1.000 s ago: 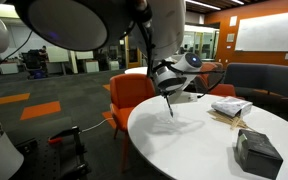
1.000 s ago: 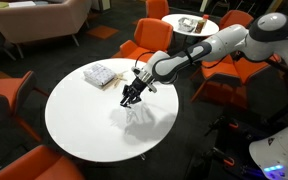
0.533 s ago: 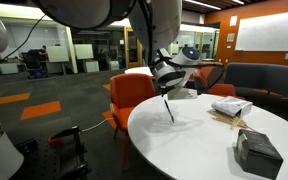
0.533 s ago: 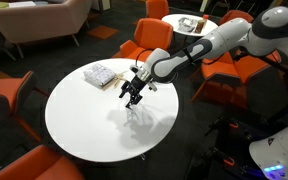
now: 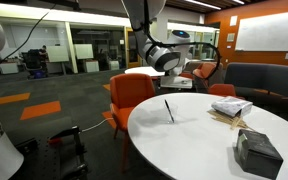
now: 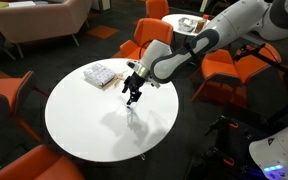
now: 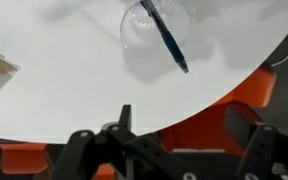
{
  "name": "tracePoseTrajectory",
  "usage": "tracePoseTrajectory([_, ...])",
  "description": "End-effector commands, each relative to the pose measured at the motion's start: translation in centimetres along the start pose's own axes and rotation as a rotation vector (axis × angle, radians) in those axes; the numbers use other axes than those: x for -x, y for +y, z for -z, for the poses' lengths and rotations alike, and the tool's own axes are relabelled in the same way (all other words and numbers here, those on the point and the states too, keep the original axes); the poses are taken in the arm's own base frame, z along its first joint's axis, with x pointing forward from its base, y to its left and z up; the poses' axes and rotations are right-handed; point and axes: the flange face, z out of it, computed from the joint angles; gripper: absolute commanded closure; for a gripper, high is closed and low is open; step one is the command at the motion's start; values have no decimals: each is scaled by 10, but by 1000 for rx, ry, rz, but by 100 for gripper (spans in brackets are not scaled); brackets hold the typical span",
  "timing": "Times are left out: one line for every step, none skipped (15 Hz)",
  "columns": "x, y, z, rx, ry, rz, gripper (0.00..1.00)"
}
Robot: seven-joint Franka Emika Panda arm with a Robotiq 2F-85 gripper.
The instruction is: Take the pen from the table and put it in the cup
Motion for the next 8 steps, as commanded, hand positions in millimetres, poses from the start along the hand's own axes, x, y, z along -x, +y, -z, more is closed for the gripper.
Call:
tracePoseTrajectory([-14,-15,28,99,-112,-113,0])
tracePoseTrajectory([-19,-21,35,122,-141,-142,0])
tracePoseTrajectory([-24,-26,41,149,-166,-170,0])
tracePoseTrajectory([-28,-31,46,172,-193,-200,0])
tracePoseTrajectory([-30,-36,51,189,-224,-230,0])
tracePoseTrajectory([-33,-40,55,202,-257,-262,0])
tracePoseTrajectory([-33,-44,57,204,-297,-296,0])
tracePoseTrajectory([-33,-48,59,207,-331,-336,0])
